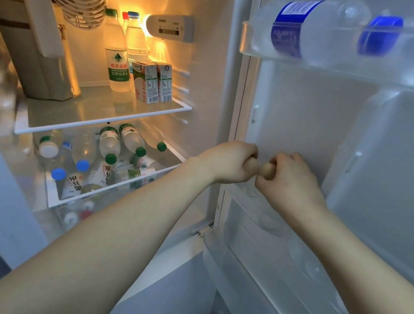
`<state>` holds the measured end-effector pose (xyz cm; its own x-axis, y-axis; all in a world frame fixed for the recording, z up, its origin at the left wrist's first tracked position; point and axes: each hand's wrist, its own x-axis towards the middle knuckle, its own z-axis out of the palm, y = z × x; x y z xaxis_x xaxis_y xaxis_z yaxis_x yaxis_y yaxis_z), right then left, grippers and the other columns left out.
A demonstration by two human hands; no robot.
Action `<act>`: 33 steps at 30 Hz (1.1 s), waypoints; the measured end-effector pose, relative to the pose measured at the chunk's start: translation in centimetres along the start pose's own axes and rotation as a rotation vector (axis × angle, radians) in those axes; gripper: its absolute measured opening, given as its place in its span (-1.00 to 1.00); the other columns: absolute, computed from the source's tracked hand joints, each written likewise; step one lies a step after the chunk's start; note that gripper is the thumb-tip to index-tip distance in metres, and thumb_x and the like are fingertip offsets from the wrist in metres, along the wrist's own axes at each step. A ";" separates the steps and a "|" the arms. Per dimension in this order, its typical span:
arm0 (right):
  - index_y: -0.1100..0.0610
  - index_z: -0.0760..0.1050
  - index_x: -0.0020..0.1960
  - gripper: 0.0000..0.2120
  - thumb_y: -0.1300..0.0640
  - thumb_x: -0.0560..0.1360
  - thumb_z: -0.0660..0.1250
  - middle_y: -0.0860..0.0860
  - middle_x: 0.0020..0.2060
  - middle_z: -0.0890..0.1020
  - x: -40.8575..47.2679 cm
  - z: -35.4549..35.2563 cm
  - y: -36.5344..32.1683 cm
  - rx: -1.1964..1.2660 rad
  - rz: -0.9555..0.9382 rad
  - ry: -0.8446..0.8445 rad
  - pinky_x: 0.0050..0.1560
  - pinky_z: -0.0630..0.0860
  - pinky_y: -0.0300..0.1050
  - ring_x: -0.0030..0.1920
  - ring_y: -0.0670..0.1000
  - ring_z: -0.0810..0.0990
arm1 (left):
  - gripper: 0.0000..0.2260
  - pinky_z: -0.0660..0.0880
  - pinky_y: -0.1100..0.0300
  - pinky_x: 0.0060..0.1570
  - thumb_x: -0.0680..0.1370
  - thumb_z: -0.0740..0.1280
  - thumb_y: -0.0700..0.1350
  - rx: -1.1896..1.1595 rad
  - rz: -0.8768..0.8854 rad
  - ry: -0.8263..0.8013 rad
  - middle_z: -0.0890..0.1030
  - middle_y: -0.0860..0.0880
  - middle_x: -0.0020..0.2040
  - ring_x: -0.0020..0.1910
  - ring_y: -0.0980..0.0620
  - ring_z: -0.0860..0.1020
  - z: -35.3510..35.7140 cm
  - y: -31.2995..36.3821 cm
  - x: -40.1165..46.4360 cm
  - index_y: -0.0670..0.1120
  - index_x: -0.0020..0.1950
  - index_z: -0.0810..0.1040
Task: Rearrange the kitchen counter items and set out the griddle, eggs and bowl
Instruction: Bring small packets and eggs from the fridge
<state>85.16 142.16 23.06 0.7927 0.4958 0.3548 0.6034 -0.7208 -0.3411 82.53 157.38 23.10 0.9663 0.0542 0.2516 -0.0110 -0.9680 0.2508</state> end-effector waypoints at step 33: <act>0.12 0.52 -0.12 -0.83 0.01 0.51 0.36 0.03 -0.30 0.51 -26.2 6.0 -16.6 1.425 0.035 -1.159 -0.29 0.39 -0.20 -0.32 -0.01 0.42 | -0.71 0.61 0.16 -0.12 0.49 0.42 -0.29 -0.803 -1.264 1.326 0.63 -0.10 0.01 -0.12 0.04 0.60 4.1 11.7 -45.1 -0.19 0.19 0.53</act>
<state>54.91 144.00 14.20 0.0860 0.9824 -0.1656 -0.2965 -0.1335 -0.9457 39.84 142.62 10.81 -0.2336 0.9706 -0.0580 -0.0574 0.0457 0.9973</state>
